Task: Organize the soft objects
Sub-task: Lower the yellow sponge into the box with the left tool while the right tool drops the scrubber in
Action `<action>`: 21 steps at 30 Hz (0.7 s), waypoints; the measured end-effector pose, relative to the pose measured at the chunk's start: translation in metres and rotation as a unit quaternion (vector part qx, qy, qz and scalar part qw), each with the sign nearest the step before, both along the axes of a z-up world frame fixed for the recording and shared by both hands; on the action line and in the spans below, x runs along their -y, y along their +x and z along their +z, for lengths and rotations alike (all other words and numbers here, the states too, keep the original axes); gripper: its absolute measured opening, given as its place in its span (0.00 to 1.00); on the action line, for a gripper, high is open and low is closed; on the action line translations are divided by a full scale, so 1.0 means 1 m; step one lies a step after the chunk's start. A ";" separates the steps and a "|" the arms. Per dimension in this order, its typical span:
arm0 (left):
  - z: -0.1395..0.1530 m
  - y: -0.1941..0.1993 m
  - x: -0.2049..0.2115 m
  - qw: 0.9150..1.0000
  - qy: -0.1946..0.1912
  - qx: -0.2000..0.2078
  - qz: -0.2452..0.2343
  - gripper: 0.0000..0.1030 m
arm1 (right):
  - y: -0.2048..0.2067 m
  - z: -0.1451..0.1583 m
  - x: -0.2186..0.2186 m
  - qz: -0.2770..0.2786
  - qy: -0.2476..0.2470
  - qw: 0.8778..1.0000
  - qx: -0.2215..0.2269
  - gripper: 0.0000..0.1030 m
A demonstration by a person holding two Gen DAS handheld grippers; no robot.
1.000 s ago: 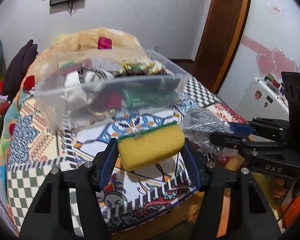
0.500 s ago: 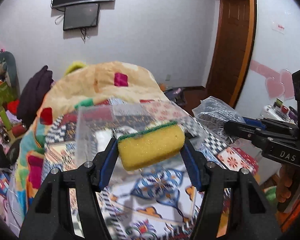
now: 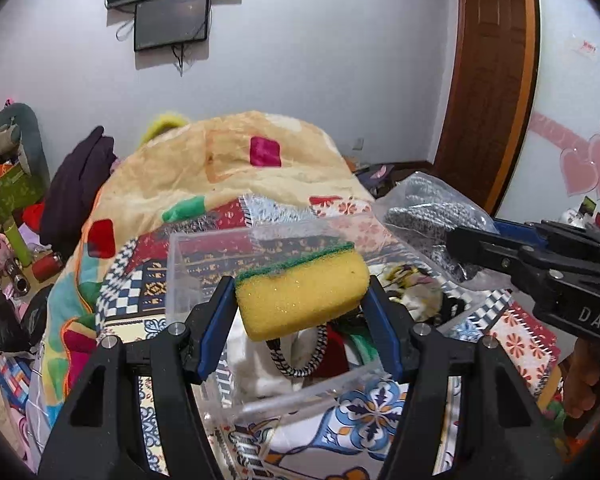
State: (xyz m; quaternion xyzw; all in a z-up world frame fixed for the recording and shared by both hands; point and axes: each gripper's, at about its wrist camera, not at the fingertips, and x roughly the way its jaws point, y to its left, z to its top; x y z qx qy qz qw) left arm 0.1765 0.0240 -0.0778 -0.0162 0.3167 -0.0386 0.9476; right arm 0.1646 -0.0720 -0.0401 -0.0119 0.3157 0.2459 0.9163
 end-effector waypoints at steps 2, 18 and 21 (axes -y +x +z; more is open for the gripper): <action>-0.008 0.008 -0.001 1.000 0.003 -0.009 0.003 0.61 | 0.008 -0.006 -0.004 -0.001 -0.005 1.000 -0.008 0.28; -0.026 0.014 0.001 1.000 0.010 -0.027 0.005 0.65 | 0.029 -0.035 -0.008 -0.020 -0.055 0.997 -0.051 0.42; -0.016 0.005 0.002 1.000 0.021 -0.015 0.009 0.66 | 0.024 -0.025 -0.002 -0.023 -0.044 0.998 -0.041 0.43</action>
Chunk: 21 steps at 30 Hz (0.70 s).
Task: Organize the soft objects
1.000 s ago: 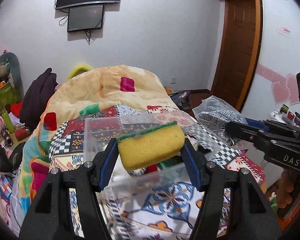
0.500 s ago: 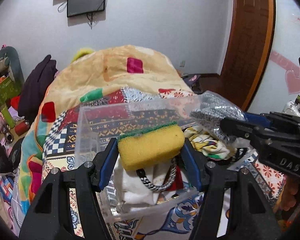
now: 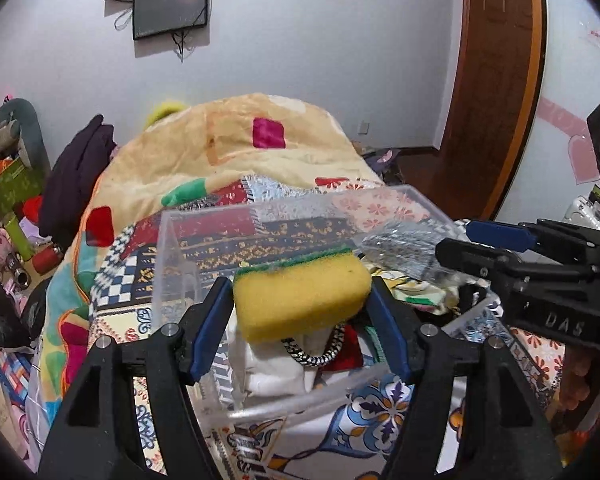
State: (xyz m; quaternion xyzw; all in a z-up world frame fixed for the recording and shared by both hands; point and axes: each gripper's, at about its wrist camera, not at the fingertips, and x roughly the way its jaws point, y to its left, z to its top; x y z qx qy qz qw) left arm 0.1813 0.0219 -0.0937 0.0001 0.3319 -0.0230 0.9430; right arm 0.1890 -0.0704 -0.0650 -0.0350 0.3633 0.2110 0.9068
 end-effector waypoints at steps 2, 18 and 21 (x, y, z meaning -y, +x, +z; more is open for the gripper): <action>0.008 -0.007 0.001 1.000 -0.004 0.010 -0.001 0.67 | -0.005 0.009 0.005 -0.002 0.008 1.000 0.008 0.43; 0.097 -0.094 0.009 0.991 -0.016 0.135 0.002 0.77 | -0.080 0.091 0.019 0.014 0.054 0.990 0.132 0.53; 0.110 -0.108 0.009 0.987 -0.018 0.158 0.004 0.82 | -0.092 0.103 0.022 0.016 0.068 0.986 0.153 0.57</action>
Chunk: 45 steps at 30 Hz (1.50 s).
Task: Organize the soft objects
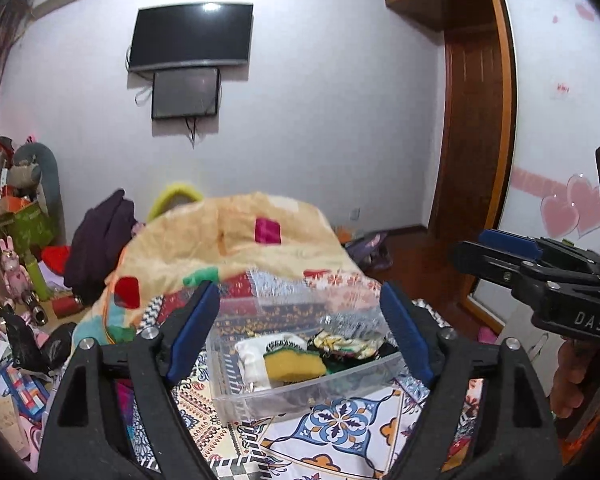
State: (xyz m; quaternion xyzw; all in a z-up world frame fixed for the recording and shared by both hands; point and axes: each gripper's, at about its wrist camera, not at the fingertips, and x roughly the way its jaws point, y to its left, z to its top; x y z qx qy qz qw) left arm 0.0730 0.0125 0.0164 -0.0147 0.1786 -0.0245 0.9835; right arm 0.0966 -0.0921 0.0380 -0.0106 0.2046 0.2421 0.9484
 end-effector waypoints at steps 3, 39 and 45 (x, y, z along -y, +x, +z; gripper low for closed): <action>0.012 -0.013 0.000 1.000 -0.002 0.019 0.002 0.87 | -0.009 0.009 0.002 -0.001 0.012 1.000 0.017 0.68; 0.029 -0.040 0.004 0.999 -0.002 0.048 -0.004 0.98 | -0.035 0.016 0.010 -0.007 0.035 0.998 0.047 0.82; 0.028 -0.040 0.004 0.999 0.000 0.046 -0.002 0.98 | -0.036 0.017 0.011 -0.010 0.036 0.998 0.047 0.87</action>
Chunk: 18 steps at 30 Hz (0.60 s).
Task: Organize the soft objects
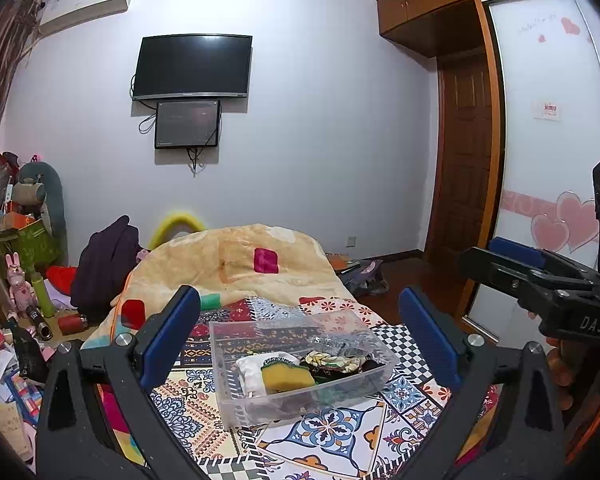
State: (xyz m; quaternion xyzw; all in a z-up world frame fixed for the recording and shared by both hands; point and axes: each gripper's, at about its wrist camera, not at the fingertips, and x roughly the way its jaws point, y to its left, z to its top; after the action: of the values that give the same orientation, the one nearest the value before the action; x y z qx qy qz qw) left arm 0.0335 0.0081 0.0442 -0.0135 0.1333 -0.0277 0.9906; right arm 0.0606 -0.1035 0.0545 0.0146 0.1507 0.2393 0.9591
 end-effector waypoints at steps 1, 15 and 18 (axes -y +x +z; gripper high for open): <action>0.000 0.000 0.000 1.000 0.000 0.000 0.000 0.99 | 0.000 0.000 0.000 -0.001 0.001 1.000 0.000 0.90; 0.000 0.001 -0.001 1.000 0.002 -0.001 -0.005 1.00 | 0.000 -0.001 0.001 -0.005 -0.002 1.000 -0.003 1.00; 0.001 0.001 -0.001 1.000 0.002 -0.003 -0.009 1.00 | 0.000 0.000 0.001 -0.007 -0.002 1.000 -0.002 1.00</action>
State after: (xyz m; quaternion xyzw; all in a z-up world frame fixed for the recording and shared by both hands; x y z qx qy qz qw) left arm 0.0346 0.0090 0.0447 -0.0105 0.1362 -0.0364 0.9900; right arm 0.0607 -0.1046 0.0542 0.0139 0.1532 0.2326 0.9603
